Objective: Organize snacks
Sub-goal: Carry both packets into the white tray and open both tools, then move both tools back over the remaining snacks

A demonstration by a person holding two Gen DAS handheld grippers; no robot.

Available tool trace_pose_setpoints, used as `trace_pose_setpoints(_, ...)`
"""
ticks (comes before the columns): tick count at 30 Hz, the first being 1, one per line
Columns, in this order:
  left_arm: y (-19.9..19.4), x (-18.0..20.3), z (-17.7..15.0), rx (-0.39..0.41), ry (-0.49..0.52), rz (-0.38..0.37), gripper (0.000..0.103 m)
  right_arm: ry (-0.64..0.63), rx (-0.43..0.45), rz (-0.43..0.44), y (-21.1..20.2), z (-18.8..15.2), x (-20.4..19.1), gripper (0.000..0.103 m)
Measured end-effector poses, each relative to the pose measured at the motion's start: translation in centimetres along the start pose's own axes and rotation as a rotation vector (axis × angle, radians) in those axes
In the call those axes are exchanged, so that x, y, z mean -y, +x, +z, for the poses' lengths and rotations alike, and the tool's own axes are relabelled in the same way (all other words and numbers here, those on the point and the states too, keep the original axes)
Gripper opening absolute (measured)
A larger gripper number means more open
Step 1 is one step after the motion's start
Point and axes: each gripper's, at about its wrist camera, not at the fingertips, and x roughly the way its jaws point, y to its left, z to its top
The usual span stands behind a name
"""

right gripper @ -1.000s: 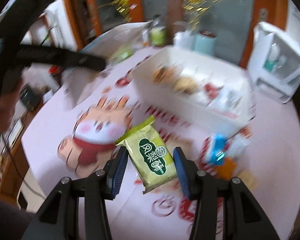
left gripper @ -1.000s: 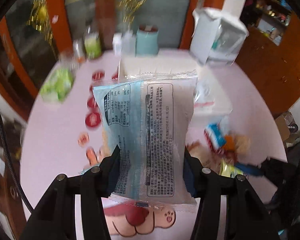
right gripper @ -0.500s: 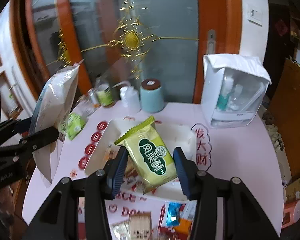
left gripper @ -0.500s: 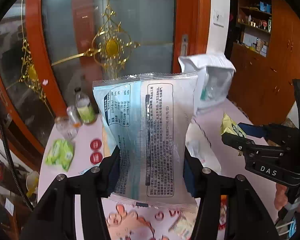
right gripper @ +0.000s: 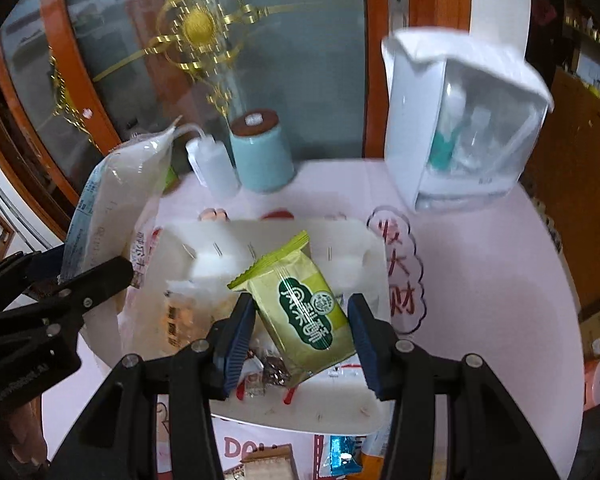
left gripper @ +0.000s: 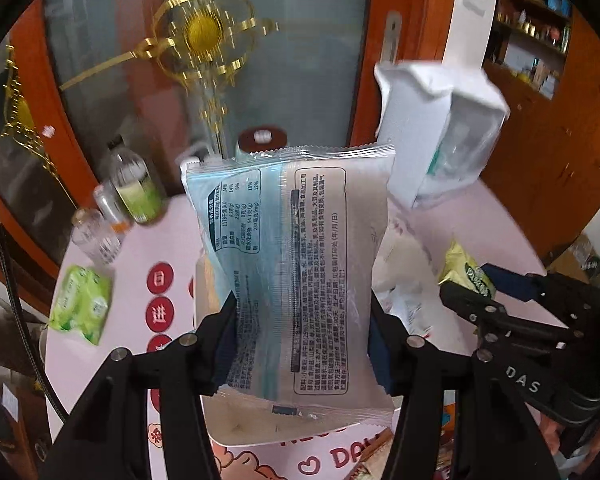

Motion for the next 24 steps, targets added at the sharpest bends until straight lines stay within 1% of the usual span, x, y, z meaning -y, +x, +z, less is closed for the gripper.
trace_pose_setpoints(2, 1.9, 0.3, -0.2, -0.04, 0.013, -0.004, 0.06, 0.002, -0.042, 0.002, 1.4, -0.2, 0.3, 0.049)
trace_pose_setpoints(3, 2.7, 0.3, -0.2, -0.053, 0.012, -0.009, 0.065, 0.003, -0.061, 0.001, 2.0, -0.4, 0.4, 0.049)
trace_pose_setpoints(4, 3.1, 0.2, -0.4, -0.061, 0.007, -0.014, 0.075, 0.003, -0.071, -0.002, 2.4, -0.6, 0.5, 0.05)
trace_pose_setpoints(5, 3.4, 0.1, -0.4, -0.066, -0.002, -0.019, 0.08, 0.003, -0.07, -0.006, 2.7, -0.8, 0.5, 0.054)
trace_pose_setpoints(6, 3.6, -0.1, -0.4, -0.066, -0.018, -0.03, 0.085, -0.003, -0.059, -0.003, 2.7, -0.9, 0.5, 0.067)
trace_pose_setpoints(7, 3.6, -0.3, -0.4, -0.064, -0.028, -0.038, 0.087, -0.011, -0.05, 0.002, 2.7, -0.9, 0.5, 0.08)
trace_pose_setpoints(8, 3.7, -0.4, -0.3, -0.062, -0.04, -0.042, 0.089, -0.017, -0.041, 0.005, 2.6, -0.9, 0.4, 0.084)
trace_pose_setpoints(10, 3.4, -0.8, -0.1, -0.053, -0.059, -0.03, 0.1, -0.022, -0.026, 0.008, 2.4, -0.8, 0.3, 0.084)
trace_pose_setpoints(14, 2.5, -1.2, 0.1, -0.03, -0.07, -0.014, 0.101, -0.019, -0.02, 0.021, 2.0, -0.6, 0.2, 0.084)
trace_pose_setpoints(18, 1.4, -1.5, 0.1, -0.022, -0.084, -0.017, 0.101, -0.019, -0.023, 0.045, 1.6, -0.9, 0.1, 0.084)
trace_pose_setpoints(24, -1.2, -1.4, -0.5, 0.0, -0.085, -0.021, 0.101, -0.043, -0.019, 0.044, 0.2, -1.7, -0.5, 0.084)
